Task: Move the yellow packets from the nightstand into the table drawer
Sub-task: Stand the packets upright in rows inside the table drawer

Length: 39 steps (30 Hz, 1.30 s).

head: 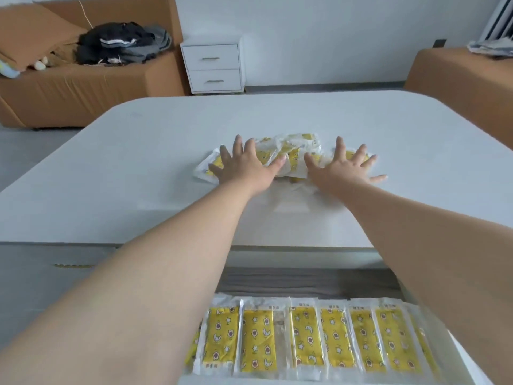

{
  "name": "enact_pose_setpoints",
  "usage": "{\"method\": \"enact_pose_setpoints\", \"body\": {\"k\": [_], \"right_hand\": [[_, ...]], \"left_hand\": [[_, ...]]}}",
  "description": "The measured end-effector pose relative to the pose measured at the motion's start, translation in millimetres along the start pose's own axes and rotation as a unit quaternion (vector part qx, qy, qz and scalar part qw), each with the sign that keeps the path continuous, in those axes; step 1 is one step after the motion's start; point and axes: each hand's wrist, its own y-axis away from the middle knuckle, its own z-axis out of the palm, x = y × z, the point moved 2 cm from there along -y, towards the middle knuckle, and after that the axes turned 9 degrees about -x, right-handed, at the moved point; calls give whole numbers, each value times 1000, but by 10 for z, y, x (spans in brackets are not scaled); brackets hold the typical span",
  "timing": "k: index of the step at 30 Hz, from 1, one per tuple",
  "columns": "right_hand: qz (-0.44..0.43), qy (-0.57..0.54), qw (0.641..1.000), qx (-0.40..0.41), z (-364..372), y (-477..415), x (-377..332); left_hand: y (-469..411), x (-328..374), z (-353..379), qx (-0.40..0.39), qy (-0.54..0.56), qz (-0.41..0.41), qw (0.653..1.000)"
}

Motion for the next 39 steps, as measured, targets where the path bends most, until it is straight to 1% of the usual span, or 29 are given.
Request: {"method": "enact_pose_setpoints", "body": {"k": [2, 3, 4, 6, 8, 10, 14, 18, 24, 27, 29, 31, 32, 33, 34, 35, 37, 39], "right_hand": [[16, 13, 1000, -10, 25, -214, -16], [7, 20, 1000, -14, 51, -308, -68], [-11, 30, 999, -18, 74, -388, -133], [-67, 60, 996, -27, 127, -503, -305], [-108, 81, 990, -30, 180, -577, -392], [-132, 97, 986, -21, 212, -606, -378], [-170, 114, 979, -20, 208, -476, -309], [-183, 116, 976, -25, 275, -142, -207], [-196, 132, 972, -6, 329, 439, 27], [-196, 135, 971, -11, 335, 629, 114], [-188, 132, 973, -29, 318, 675, 129], [-171, 126, 975, -63, 238, 697, 100], [-162, 123, 976, -82, 188, 716, 88], [-155, 124, 975, -96, 147, 737, 78], [-147, 124, 976, -101, 109, 753, 70], [-140, 124, 977, -100, 83, 768, 65], [-133, 98, 983, -84, 26, 830, 67], [-158, 36, 986, -32, -35, 955, 78]], "left_hand": [[-252, 12, -42, -30, 8, -36, 999], [-370, 17, -43, -46, 15, -53, 997], [-488, 27, -8, -68, 9, -60, 996], [-679, 29, 106, -99, -36, -48, 993], [-785, 5, 222, -86, -60, -36, 994], [-683, 2, 209, -74, -68, -33, 994], [-364, -6, 125, -88, -71, -13, 993], [-26, -93, 156, -80, -73, -10, 994], [576, -185, 207, -72, -76, -11, 994], [825, -197, 200, -83, -79, -15, 993], [867, -194, 197, -102, -71, -20, 992], [848, -176, 124, -139, -26, -17, 990], [844, -178, 59, -160, 16, -17, 987], [857, -177, -13, -171, 62, -12, 983], [869, -194, -76, -166, 96, -6, 981], [910, -204, -145, -151, 105, -1, 983], [1035, -214, -266, -129, 76, 15, 989], [1174, -187, -304, -132, 56, 36, 989]]}}
